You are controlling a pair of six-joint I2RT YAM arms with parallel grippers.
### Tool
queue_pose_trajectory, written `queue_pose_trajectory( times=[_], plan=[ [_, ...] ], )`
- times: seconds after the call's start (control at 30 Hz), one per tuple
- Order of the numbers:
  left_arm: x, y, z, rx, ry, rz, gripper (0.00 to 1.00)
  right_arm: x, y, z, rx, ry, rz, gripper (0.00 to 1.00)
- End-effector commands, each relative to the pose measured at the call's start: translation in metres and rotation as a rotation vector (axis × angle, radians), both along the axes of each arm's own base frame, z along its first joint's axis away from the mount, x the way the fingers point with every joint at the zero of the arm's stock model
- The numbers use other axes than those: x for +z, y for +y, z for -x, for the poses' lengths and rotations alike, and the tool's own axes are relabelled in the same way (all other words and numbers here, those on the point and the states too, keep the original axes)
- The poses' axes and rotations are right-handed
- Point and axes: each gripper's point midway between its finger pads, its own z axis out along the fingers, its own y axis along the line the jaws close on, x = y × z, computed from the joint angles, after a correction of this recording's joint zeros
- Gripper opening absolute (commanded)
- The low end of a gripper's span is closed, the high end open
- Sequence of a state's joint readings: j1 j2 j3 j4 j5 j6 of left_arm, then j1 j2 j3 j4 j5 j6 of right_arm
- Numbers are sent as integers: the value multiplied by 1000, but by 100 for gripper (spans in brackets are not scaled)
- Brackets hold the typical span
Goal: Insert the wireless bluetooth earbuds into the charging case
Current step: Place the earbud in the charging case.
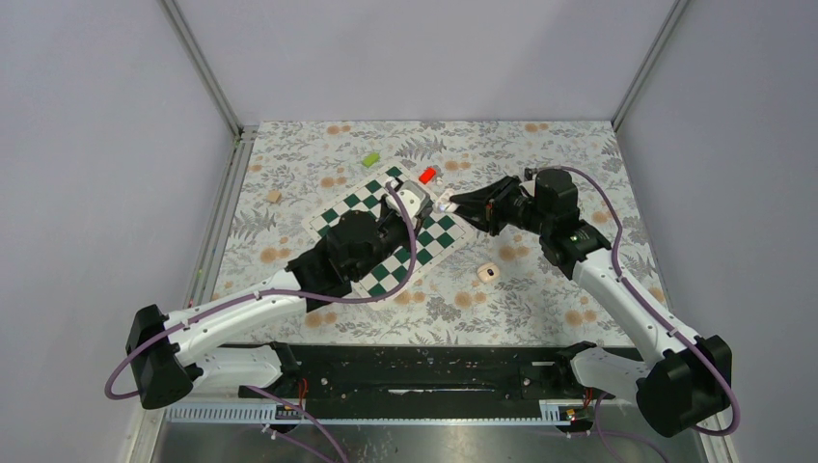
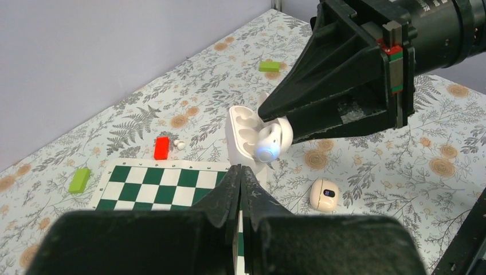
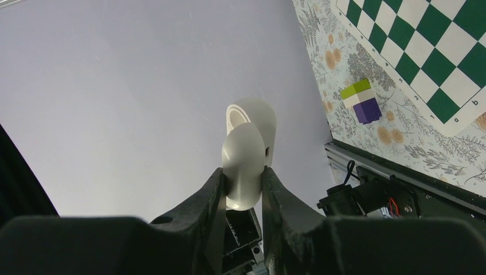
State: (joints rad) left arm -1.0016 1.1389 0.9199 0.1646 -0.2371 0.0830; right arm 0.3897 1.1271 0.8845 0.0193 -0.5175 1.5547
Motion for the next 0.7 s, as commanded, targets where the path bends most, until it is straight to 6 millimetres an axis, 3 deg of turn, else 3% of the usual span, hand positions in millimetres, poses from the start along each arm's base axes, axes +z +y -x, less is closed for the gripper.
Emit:
queue_pose_trajectory(
  times=[0.0,0.2,0.4,0.67],
  plan=[
    [44,10,0,50,-22,102,0,5,-2,2,6,-38,4,0],
    [50,24,0,92,-1,106,0,-18,-6,1,9,-59,83,0],
    [51,23,5,79,40,100,13,-50,-6,4,53,-59,157,0],
    [23,14,11,54,173,56,30,-84,0,10,148,-106,190,0]
  ],
)
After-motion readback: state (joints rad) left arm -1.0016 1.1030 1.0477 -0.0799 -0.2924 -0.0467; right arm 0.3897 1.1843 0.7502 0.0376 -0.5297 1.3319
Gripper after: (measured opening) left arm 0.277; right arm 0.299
